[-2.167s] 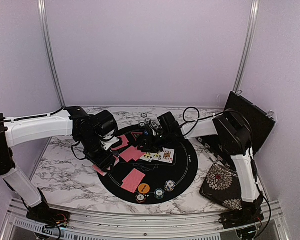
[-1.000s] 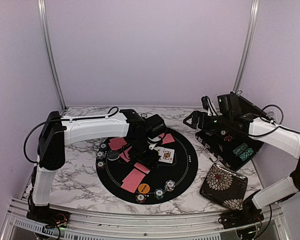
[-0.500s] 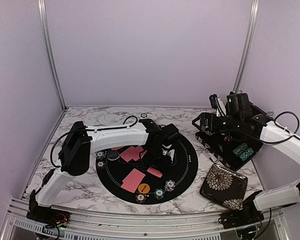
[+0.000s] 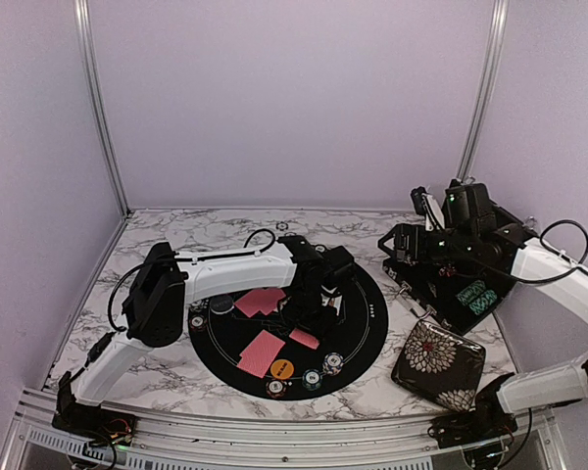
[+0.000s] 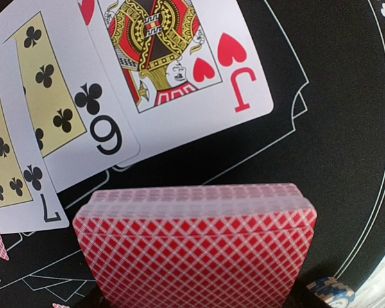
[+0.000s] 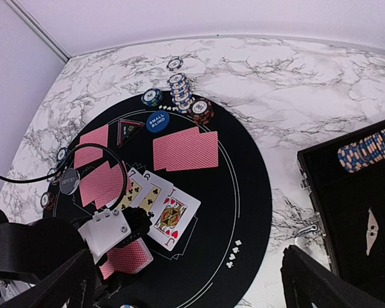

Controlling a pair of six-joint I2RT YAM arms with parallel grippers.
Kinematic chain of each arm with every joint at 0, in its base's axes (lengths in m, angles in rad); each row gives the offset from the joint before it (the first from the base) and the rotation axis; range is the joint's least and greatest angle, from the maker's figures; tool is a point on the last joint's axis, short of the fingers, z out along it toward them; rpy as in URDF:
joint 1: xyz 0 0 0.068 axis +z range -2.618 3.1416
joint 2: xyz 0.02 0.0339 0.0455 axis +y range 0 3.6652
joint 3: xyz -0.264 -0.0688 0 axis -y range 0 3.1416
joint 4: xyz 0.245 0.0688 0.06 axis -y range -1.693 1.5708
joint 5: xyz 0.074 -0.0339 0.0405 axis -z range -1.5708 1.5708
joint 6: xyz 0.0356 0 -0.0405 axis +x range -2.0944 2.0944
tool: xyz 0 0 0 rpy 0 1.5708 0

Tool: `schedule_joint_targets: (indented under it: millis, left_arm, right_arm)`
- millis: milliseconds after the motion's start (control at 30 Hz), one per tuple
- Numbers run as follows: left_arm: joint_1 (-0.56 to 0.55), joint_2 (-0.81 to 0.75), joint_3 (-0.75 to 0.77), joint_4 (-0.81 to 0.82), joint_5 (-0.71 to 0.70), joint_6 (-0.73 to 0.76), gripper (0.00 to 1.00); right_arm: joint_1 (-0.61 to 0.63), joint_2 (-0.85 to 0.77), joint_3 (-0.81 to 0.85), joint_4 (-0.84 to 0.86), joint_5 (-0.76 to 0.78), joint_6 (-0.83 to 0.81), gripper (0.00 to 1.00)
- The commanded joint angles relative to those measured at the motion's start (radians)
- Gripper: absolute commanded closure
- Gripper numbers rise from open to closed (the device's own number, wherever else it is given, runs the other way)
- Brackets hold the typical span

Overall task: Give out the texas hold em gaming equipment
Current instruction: Place the face-down deck piles on the poker table mat.

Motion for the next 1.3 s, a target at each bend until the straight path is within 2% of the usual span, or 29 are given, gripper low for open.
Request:
schedule_joint_targets:
  millis: [0,233,600,1000,1167,1267]
  left_arm:
    - [-0.005,0.044,0.041,-0.068,-0.015,0.012,0.48]
    - [-0.005,0.062,0.049,-0.104,-0.016,0.026,0.43]
    - [-0.005,0.105,0.12,-0.132,-0.028,0.031,0.19]
    - [0.004,0.107,0.179,-0.131,-0.046,0.036,0.1]
    - [0.015,0.075,0.205,-0.131,-0.061,0.032,0.01]
    - [0.021,0.042,0.212,-0.129,-0.053,0.043,0.01]
  right_arm:
    - [-0.008,-0.044,-0.02,0.005,0.011,0.001,0.02]
    - [-0.007,-0.065,-0.036,0.013,0.017,0.012,0.01]
    - [-0.007,-0.082,-0.035,0.012,0.008,0.014,0.01]
    - [-0.007,-0.093,-0.03,0.009,0.012,0.012,0.02]
    - [-0.007,-0.097,-0.021,0.0,0.024,0.017,0.02]
    - [-0.007,-0.096,-0.007,-0.004,0.027,0.027,0.02]
